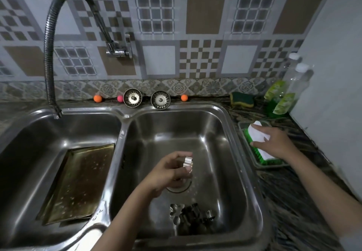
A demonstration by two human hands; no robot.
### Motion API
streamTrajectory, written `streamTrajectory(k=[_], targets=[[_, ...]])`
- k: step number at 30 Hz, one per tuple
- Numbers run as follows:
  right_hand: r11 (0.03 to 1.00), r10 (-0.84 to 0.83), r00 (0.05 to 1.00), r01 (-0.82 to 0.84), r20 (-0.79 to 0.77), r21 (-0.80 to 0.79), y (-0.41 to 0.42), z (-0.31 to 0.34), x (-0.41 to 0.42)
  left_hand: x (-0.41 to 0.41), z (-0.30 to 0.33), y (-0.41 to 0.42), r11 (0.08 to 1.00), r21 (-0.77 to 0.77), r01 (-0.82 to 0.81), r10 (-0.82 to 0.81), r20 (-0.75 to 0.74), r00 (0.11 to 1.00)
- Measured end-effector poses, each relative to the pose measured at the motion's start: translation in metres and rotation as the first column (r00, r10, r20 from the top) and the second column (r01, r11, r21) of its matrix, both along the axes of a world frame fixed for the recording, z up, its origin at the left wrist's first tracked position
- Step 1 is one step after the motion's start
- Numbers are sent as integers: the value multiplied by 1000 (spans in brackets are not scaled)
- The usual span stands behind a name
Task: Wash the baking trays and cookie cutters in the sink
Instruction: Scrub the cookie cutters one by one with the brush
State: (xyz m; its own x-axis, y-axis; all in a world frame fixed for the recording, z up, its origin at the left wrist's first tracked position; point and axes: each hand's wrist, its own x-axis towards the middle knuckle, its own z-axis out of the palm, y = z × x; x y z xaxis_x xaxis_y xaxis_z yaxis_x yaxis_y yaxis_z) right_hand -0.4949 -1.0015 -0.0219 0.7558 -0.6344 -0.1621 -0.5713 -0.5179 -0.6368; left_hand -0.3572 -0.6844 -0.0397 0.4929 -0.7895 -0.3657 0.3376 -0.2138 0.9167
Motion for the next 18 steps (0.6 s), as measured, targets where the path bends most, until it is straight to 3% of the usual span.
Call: streamTrajectory(k=[8, 12, 15, 18], targets=[[999, -45, 984, 45, 173, 5, 1, 11, -7, -2, -8, -8, 988, -95, -122, 112, -103, 988], [999, -52, 933, 51, 356, 13, 25, 44, -8, -6, -11, -13, 976, -141, -168, 147, -144, 978], [988, -70, 905, 6, 420, 152, 68, 52, -1, -9, -12, -17, 958, -172, -231, 197, -196, 961], [892, -19, 891, -189, 454, 410, 130, 29, 12, -17, -11, -24, 930, -211, -302, 251, -236, 939]])
